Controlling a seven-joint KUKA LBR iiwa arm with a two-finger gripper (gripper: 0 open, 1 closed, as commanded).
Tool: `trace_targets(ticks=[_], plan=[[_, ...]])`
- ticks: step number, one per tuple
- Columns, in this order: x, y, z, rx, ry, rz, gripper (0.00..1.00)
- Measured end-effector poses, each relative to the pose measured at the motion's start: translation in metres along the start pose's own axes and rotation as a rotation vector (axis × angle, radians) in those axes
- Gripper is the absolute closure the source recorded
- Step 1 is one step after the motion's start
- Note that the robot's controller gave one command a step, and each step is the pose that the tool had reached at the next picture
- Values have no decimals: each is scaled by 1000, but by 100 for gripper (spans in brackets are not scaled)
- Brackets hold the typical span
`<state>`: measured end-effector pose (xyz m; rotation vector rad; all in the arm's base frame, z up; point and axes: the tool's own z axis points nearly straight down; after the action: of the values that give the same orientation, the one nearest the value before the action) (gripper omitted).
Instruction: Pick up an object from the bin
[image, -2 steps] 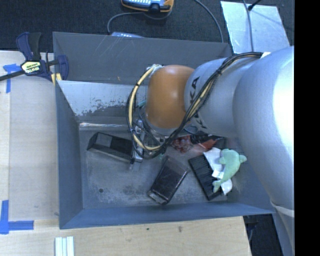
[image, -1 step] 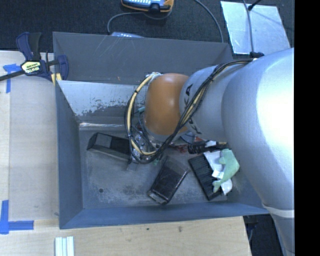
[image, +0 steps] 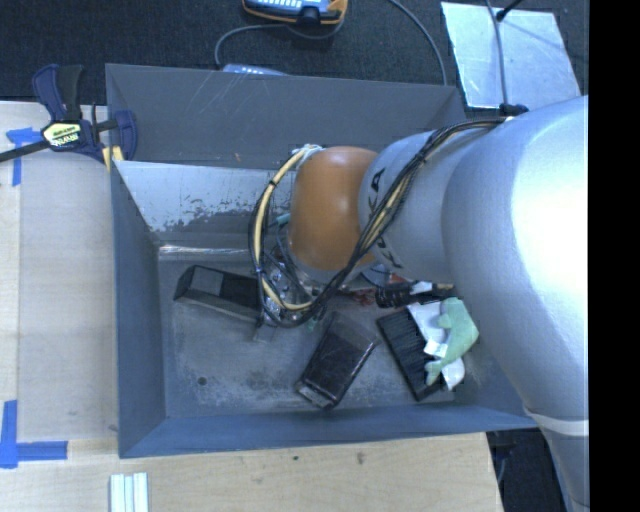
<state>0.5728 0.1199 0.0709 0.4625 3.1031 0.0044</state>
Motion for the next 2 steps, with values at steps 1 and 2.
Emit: trace_targets(ticks=[1,2], plan=[[0,0,0,0,0,1,100],[0,0,0,0,0,1,100]])
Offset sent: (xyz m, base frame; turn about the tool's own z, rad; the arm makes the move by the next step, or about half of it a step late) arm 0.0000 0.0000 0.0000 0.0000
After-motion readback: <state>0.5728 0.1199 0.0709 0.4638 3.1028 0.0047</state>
